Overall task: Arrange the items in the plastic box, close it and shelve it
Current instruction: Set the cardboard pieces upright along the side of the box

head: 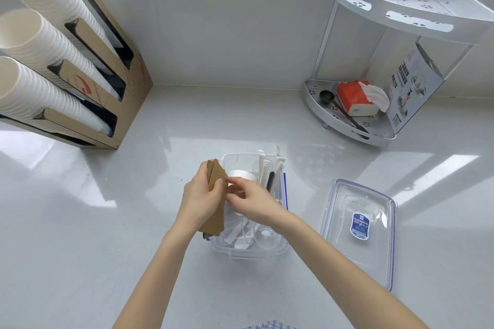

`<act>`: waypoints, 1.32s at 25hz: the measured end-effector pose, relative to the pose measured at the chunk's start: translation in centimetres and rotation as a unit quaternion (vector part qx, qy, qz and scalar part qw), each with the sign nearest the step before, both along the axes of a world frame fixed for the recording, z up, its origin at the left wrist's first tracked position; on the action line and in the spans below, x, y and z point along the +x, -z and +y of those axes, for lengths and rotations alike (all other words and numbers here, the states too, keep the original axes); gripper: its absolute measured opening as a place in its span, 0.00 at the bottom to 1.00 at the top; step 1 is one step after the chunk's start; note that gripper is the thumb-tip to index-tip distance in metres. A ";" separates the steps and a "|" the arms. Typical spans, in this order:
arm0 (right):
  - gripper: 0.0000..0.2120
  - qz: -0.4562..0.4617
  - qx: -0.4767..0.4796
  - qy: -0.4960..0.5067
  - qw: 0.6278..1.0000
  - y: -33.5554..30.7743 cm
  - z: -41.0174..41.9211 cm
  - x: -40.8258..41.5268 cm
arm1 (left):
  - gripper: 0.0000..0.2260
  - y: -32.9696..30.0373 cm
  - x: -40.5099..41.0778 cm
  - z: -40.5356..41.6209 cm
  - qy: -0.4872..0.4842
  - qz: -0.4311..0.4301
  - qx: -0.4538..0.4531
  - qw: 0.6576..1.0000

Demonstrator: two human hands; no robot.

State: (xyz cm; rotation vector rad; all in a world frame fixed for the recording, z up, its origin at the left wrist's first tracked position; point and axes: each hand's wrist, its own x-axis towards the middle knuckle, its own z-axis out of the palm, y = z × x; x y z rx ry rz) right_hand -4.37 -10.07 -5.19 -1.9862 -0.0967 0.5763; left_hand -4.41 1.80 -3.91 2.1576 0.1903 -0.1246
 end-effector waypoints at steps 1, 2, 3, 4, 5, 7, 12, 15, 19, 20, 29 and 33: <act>0.19 -0.011 -0.019 -0.012 1.000 0.4 0.3 -0.1 | 0.15 0.3 -0.1 -0.1 0.004 0.005 0.018 1.000; 0.19 -0.016 -0.037 -0.021 0.999 0.6 0.5 -0.1 | 0.14 0.7 -0.2 -0.3 0.007 0.008 0.033 0.999; 0.18 -0.018 -0.048 -0.025 0.998 0.9 0.7 -0.2 | 0.14 1.0 -0.3 -0.5 0.012 0.011 0.045 0.999; 0.17 -0.014 -0.053 -0.027 0.998 0.9 0.8 -0.3 | 0.14 1.3 -0.4 -0.7 0.017 0.015 0.051 0.998; 0.16 -0.010 -0.050 -0.030 0.998 1.0 0.8 -0.3 | 0.14 1.5 -0.5 -0.8 0.022 0.022 0.053 0.998; 0.16 -0.003 -0.031 -0.034 0.999 0.8 0.8 -0.7 | 0.14 1.7 -0.6 -0.8 0.023 0.042 0.037 0.998; 0.16 -0.012 0.000 -0.022 1.000 1.0 0.6 -1.1 | 0.15 2.0 -1.3 0.1 0.005 0.042 0.015 0.999; 0.16 -0.009 -0.001 -0.022 1.000 1.2 0.5 -1.4 | 0.15 1.9 -1.7 0.6 -0.008 0.031 -0.017 0.999; 0.18 0.001 -0.017 -0.043 0.999 1.2 0.6 -1.5 | 0.14 2.2 -1.6 1.1 -0.017 0.045 -0.055 0.997; 0.18 0.002 -0.021 -0.040 0.999 1.2 0.7 -1.4 | 0.14 2.4 -1.5 1.2 -0.022 0.050 -0.060 0.997; 0.13 -0.002 -0.066 -0.025 0.998 1.5 1.5 -0.6 | 0.16 3.1 -0.6 1.5 0.000 0.077 -0.041 0.996; 0.15 -0.031 -0.097 -0.085 0.991 1.2 0.7 -0.8 | 0.18 3.6 -0.6 1.6 0.047 0.053 0.057 0.996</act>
